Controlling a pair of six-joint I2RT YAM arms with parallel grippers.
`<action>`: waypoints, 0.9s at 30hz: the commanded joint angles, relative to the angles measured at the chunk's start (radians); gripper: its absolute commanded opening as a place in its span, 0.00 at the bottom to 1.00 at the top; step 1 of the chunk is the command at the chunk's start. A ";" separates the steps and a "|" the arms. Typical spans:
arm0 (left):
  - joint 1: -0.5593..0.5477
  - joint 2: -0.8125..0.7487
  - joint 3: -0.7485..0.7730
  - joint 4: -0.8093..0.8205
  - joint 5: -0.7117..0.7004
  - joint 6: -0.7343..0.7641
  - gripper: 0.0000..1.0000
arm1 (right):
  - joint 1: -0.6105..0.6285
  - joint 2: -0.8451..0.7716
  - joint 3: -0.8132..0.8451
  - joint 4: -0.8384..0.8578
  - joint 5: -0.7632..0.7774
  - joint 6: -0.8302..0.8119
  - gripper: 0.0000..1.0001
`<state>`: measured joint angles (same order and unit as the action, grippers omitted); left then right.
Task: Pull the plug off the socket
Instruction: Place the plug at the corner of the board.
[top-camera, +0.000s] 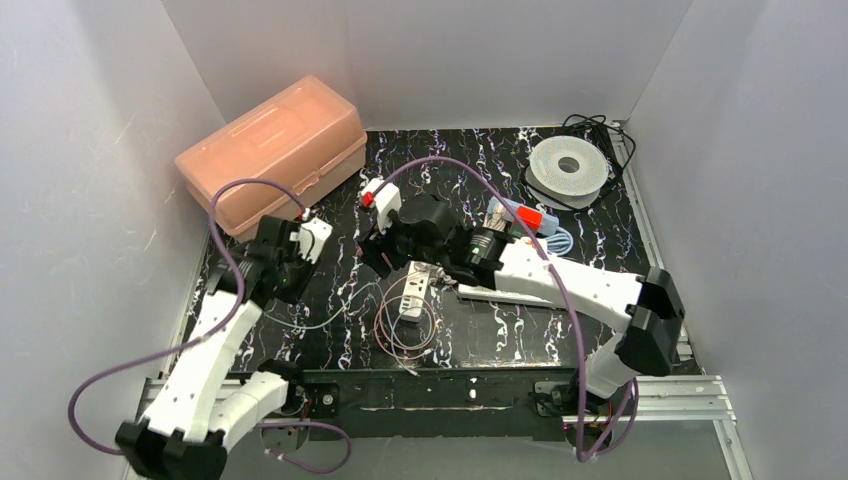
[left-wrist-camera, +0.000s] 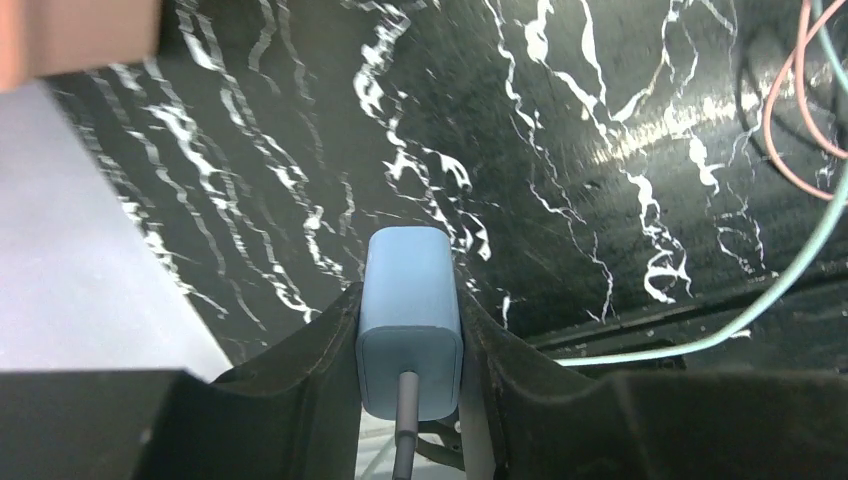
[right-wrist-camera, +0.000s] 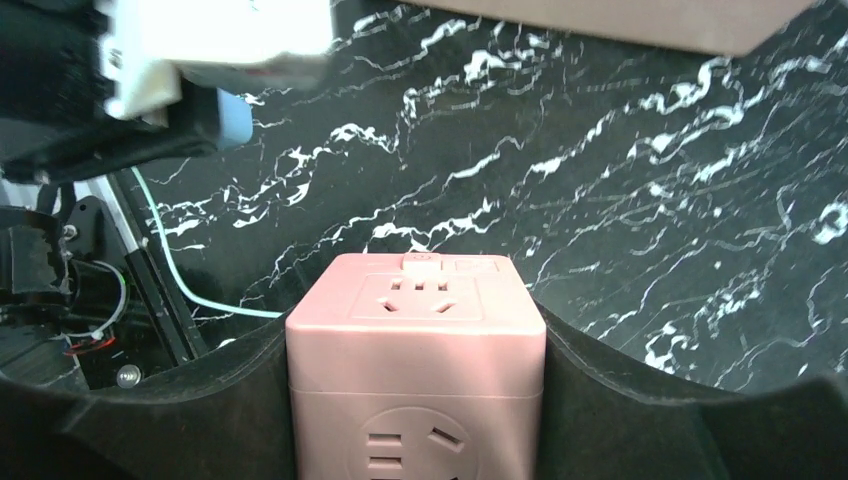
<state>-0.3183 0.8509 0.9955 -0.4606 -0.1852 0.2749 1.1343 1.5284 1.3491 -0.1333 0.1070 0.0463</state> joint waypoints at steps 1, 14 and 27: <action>0.058 0.137 -0.033 -0.032 0.179 0.054 0.00 | -0.029 0.043 0.121 -0.103 0.028 0.102 0.01; 0.058 0.542 -0.025 -0.119 0.328 0.172 0.40 | -0.394 -0.214 0.120 -0.684 0.317 0.568 0.01; 0.060 0.568 0.173 -0.301 0.524 0.187 0.98 | -1.151 -0.438 -0.250 -0.902 0.160 0.783 0.01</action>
<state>-0.2646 1.4307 1.0611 -0.5220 0.2169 0.4446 0.1547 1.0210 1.1694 -0.9871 0.3660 0.7650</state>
